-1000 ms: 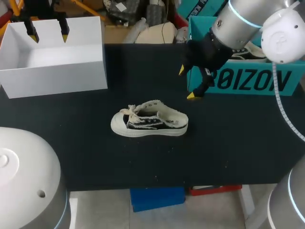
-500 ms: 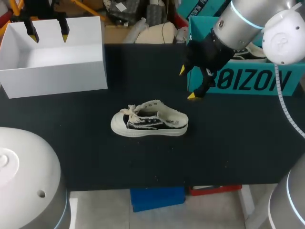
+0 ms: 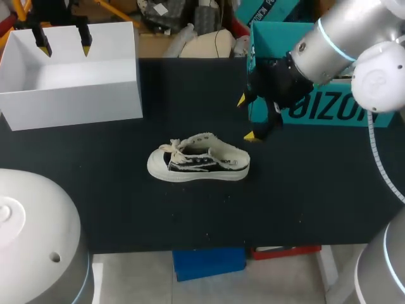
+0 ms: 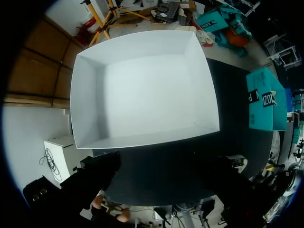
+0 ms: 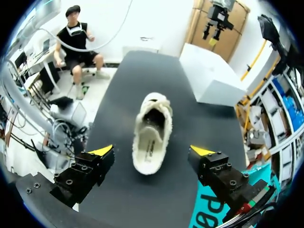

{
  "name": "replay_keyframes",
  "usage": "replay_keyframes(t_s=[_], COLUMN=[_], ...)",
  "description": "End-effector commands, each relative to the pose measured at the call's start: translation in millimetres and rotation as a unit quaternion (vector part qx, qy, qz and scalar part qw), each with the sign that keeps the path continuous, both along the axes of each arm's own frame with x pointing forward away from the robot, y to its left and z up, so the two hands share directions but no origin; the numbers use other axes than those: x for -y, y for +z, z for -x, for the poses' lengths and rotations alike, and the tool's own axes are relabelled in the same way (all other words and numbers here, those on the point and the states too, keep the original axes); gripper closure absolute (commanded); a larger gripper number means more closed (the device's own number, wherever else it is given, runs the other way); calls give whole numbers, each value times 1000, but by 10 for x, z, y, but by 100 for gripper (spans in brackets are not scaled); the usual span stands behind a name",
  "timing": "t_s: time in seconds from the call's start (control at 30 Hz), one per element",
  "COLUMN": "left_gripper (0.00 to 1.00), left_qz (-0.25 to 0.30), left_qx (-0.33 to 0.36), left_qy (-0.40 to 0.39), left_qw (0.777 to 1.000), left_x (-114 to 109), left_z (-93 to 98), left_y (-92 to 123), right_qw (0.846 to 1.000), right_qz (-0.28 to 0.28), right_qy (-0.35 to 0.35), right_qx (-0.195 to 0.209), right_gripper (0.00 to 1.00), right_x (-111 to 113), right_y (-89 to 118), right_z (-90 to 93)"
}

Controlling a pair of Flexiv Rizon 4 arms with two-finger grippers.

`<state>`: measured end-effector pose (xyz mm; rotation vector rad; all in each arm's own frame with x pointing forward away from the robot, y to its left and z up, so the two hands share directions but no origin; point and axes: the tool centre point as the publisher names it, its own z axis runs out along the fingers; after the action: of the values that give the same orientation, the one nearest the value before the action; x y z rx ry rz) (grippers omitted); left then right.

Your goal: Take the shoe out of the shoebox, open the shoe tongue, remove and reinsert the insole, then place the shoe into the shoebox

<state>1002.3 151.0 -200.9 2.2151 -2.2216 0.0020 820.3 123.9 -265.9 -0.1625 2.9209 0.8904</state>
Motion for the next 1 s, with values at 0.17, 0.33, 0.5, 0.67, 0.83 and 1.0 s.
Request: replay_keyframes(t_s=[0.17, 0.33, 0.5, 0.67, 0.83, 1.0], left_gripper=[0, 0, 0, 0, 0, 0], left_qz=[-1, -1, -1, -1, -1, -1], left_qx=[0, 0, 0, 0, 0, 0], left_qy=[1, 1, 1, 1, 1, 1], left_qw=[1000, 1000, 1000, 1000, 1000, 1000], left_x=[6, 6, 6, 6, 6, 6], left_z=[6, 6, 6, 6, 6, 6], left_y=[6, 6, 6, 6, 6, 6], right_qw=[998, 995, 994, 992, 990, 988], right_qz=[-61, -87, -102, -117, -132, -149], right_qy=[-31, -38, -37, -38, -42, -47], right_qx=[13, 12, 5, -4, -9, -11], right_gripper=[0, 0, 0, 0, 0, 0], right_x=[2, -13, -31, -49, -66, -74], right_y=[-387, -591, -758, -909, -1059, -1189], right_z=[11, -45, -97, -106, -84, -75])
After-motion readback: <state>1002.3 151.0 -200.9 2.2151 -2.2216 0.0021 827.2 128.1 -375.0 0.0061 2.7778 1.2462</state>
